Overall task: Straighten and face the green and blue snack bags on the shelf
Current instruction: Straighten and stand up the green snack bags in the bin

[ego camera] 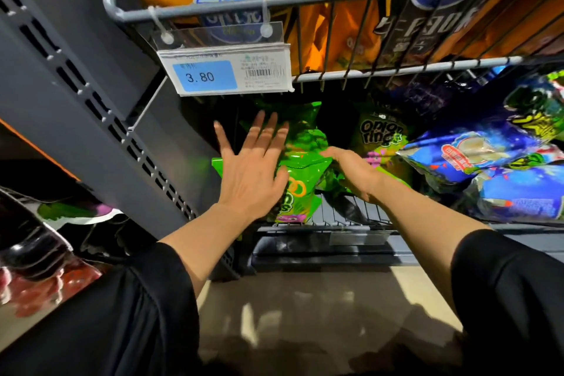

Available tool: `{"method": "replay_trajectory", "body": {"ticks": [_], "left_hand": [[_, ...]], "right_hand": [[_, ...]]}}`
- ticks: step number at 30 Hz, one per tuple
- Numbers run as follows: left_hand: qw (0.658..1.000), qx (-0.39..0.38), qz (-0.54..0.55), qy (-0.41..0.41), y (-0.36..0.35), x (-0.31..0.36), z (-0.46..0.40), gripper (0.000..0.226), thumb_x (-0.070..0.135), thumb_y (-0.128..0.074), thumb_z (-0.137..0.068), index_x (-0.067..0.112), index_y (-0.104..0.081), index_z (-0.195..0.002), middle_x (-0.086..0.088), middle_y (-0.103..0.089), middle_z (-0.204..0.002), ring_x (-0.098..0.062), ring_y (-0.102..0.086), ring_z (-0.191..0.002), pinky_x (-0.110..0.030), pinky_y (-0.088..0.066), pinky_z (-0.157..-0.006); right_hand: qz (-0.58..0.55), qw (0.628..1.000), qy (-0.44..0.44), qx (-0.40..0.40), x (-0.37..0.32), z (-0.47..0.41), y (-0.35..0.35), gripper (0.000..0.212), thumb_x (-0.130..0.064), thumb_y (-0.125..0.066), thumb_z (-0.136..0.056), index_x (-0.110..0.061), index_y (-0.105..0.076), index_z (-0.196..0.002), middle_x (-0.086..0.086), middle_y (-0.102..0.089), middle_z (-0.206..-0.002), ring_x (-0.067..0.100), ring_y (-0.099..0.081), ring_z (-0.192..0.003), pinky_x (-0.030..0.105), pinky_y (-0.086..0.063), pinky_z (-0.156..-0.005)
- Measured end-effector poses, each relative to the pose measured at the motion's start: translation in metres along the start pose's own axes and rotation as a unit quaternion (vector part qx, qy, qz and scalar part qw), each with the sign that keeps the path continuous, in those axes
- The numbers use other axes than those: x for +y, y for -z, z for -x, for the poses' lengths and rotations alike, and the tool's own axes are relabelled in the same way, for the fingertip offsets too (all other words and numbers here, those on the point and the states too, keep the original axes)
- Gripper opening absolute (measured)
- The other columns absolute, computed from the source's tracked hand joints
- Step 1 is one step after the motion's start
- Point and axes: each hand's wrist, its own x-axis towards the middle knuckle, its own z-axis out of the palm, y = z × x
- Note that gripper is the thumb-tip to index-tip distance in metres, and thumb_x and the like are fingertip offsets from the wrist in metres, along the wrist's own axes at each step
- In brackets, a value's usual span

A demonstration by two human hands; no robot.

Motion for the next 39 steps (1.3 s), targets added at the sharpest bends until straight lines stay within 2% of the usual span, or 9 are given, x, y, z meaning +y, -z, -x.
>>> {"method": "replay_trajectory", "body": {"ticks": [4,6,9,14,19,22,31,35,39], "left_hand": [[0.994,-0.102,0.046,0.015,-0.008,0.023,-0.017,0.055,0.045,-0.022,-0.101,0.026,-0.016,-0.153,-0.006,-0.027,-0.157,-0.022,-0.021,-0.146,-0.058,-0.008,-0.116],[0.984,-0.164,0.063,0.025,-0.019,0.026,-0.017,0.055,0.044,-0.020,-0.102,0.031,-0.005,-0.153,-0.005,-0.033,-0.154,-0.023,-0.027,-0.143,-0.054,-0.015,-0.116],[0.984,-0.166,0.059,0.026,-0.029,0.018,-0.014,0.053,0.044,-0.019,-0.102,0.032,-0.011,-0.153,-0.003,-0.039,-0.149,-0.024,-0.032,-0.139,-0.053,-0.017,-0.115],[0.991,-0.122,0.037,0.038,-0.042,0.015,-0.007,0.069,0.049,-0.001,-0.090,0.025,-0.029,-0.149,-0.006,-0.052,-0.139,-0.027,-0.040,-0.132,-0.053,-0.025,-0.111],[0.996,-0.079,0.011,0.041,-0.049,0.025,0.000,0.059,0.044,-0.009,-0.098,0.022,-0.029,-0.148,-0.007,-0.053,-0.137,-0.028,-0.041,-0.134,-0.053,-0.026,-0.111],[0.997,-0.059,0.009,0.050,-0.054,0.033,0.007,0.057,0.043,-0.013,-0.100,0.019,-0.028,-0.149,-0.009,-0.052,-0.138,-0.028,-0.039,-0.136,-0.053,-0.025,-0.112],[0.998,-0.019,-0.009,0.059,-0.064,0.038,0.021,0.055,0.043,-0.017,-0.101,0.020,-0.027,-0.150,-0.008,-0.047,-0.144,-0.027,-0.036,-0.139,-0.052,-0.024,-0.113],[0.997,-0.019,-0.009,0.069,-0.062,0.039,0.024,0.056,0.044,-0.016,-0.101,0.022,-0.026,-0.151,-0.007,-0.045,-0.146,-0.026,-0.033,-0.140,-0.051,-0.020,-0.115],[0.997,-0.021,0.009,0.077,-0.061,0.038,0.025,0.058,0.046,-0.013,-0.099,0.024,-0.024,-0.152,-0.005,-0.042,-0.149,-0.025,-0.029,-0.143,-0.050,-0.015,-0.117]], "right_hand": [[-0.021,1.000,0.002,0.011,0.006,-0.001,-0.008,0.039,-0.034,-0.043,-0.091,-0.016,-0.057,-0.122,0.006,-0.052,-0.136,0.022,-0.044,-0.126,0.040,-0.028,-0.110],[-0.055,0.998,0.017,0.035,0.006,-0.003,-0.007,0.029,-0.027,-0.042,-0.093,-0.010,-0.060,-0.109,0.009,-0.061,-0.117,0.023,-0.055,-0.106,0.033,-0.039,-0.095],[-0.070,0.991,0.045,0.108,0.002,-0.010,0.003,0.020,-0.015,-0.042,-0.096,-0.007,-0.060,-0.100,0.008,-0.057,-0.095,0.018,-0.054,-0.083,0.026,-0.038,-0.074],[0.058,0.984,0.103,0.135,0.012,-0.013,0.002,0.035,-0.016,-0.053,-0.094,-0.005,-0.053,-0.127,0.021,-0.062,-0.119,0.034,-0.057,-0.112,0.030,-0.041,-0.078],[0.080,0.974,0.155,0.141,0.026,-0.020,-0.001,0.045,-0.018,-0.050,-0.097,-0.006,-0.041,-0.140,0.017,-0.057,-0.129,0.024,-0.055,-0.115,0.018,-0.038,-0.080],[0.092,0.968,0.170,0.159,0.029,-0.030,0.002,0.055,-0.023,-0.052,-0.096,-0.015,-0.032,-0.146,0.011,-0.052,-0.137,0.022,-0.048,-0.127,0.018,-0.035,-0.096],[0.125,0.960,0.210,0.137,0.040,-0.039,-0.013,0.056,-0.022,-0.050,-0.097,-0.013,-0.028,-0.147,0.011,-0.044,-0.143,0.022,-0.041,-0.133,0.017,-0.029,-0.097],[0.178,0.932,0.267,0.171,0.018,-0.045,-0.014,0.052,-0.015,-0.049,-0.096,-0.020,-0.034,-0.146,0.007,-0.018,-0.157,0.021,-0.023,-0.143,0.021,-0.021,-0.111],[0.117,0.949,0.259,0.138,-0.012,-0.064,-0.017,0.047,-0.006,-0.048,-0.096,-0.015,-0.041,-0.142,0.010,-0.005,-0.159,0.024,-0.013,-0.147,0.021,-0.019,-0.113]]}}
